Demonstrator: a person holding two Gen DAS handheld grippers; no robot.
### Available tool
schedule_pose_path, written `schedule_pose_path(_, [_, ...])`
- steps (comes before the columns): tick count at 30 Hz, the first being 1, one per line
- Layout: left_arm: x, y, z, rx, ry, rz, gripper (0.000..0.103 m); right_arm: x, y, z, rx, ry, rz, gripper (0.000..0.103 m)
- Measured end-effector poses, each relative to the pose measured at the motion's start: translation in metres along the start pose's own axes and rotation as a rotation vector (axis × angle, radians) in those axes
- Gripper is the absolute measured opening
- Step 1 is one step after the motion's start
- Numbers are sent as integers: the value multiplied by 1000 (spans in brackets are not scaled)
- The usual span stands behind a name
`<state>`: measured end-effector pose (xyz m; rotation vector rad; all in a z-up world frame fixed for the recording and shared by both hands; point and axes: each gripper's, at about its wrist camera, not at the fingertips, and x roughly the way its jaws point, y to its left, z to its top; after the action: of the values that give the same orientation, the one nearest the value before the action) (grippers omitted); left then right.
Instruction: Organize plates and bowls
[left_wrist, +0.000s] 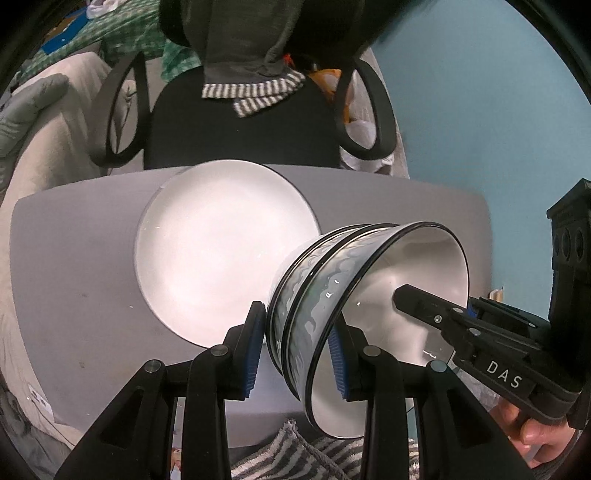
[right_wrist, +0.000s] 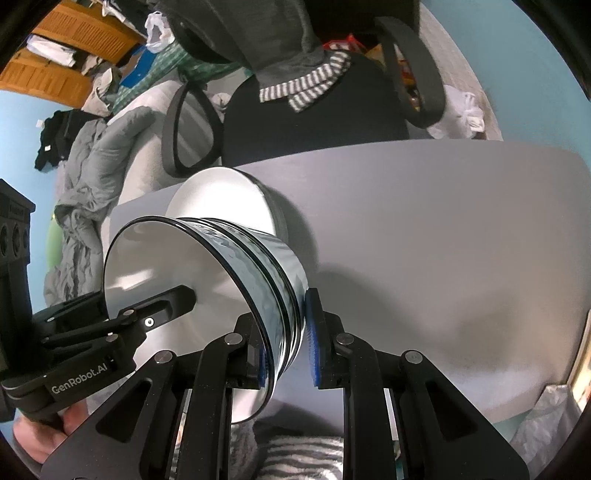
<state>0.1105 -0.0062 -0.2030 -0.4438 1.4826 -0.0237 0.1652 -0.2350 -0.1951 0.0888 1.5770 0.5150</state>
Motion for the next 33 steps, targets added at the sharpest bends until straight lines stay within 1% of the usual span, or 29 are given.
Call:
schedule_pose_path(7, [-3,31,10,-25,-1,1,33,15,26,13,-23,13,-3,17])
schedule_pose_path(13, [4,48,22,-39,14,1,33,33,42,24,-27,34,-13,17])
schedule_pose_path(24, [17,65,34,-49,39,1,33,54,56,34,-19,73,-48,17])
schedule_pose_path(33, [29,66,36,-29,58,13,34,66,53,33,1,91,-63,17])
